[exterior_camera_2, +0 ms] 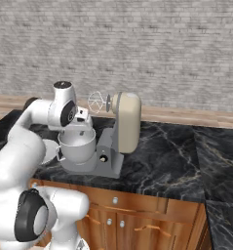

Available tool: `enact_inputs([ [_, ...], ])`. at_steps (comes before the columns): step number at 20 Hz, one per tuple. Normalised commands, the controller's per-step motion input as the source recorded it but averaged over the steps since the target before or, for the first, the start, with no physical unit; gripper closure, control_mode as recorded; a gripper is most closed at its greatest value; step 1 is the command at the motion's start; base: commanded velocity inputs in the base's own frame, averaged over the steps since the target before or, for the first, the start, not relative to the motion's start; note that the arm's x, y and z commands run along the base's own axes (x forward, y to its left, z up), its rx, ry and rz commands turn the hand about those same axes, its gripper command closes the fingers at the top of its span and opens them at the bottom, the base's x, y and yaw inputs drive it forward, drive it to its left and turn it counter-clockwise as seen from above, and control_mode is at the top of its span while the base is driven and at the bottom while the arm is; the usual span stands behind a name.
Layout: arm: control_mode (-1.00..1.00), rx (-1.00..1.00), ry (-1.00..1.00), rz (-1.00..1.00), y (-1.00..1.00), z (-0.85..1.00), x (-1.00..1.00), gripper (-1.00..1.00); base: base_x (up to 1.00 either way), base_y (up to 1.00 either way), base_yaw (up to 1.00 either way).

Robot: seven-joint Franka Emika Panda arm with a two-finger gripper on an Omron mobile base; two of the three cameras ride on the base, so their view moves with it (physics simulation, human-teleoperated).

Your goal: Add butter and sugar cubes to the stand mixer bowl and then turn on the stand mixer to begin making frosting.

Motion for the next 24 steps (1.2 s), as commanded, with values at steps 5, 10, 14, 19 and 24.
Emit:
enact_inputs([
  [5, -1.0, 0.15, -0.26, 0.0, -0.42, 1.0, -1.0, -1.0, 0.0, 0.0, 0.0],
  [10, -1.0, 0.06, -0.22, -0.01, -0.25, 0.83, -0.91, -1.0, 0.0, 0.0, 0.0],
  [14, -1.0, 0.0, -0.21, -0.02, -0.34, 0.91, -0.71, -1.0, 0.0, 0.0, 0.0],
  [19, -1.0, 0.13, -0.15, -0.09, -0.85, 0.8, -0.57, -1.0, 0.0, 0.0, 0.0],
  [24, -1.0, 0.33, -0.13, -0.15, -1.0, 0.41, -0.18, -1.0, 0.0, 0.0, 0.0],
])
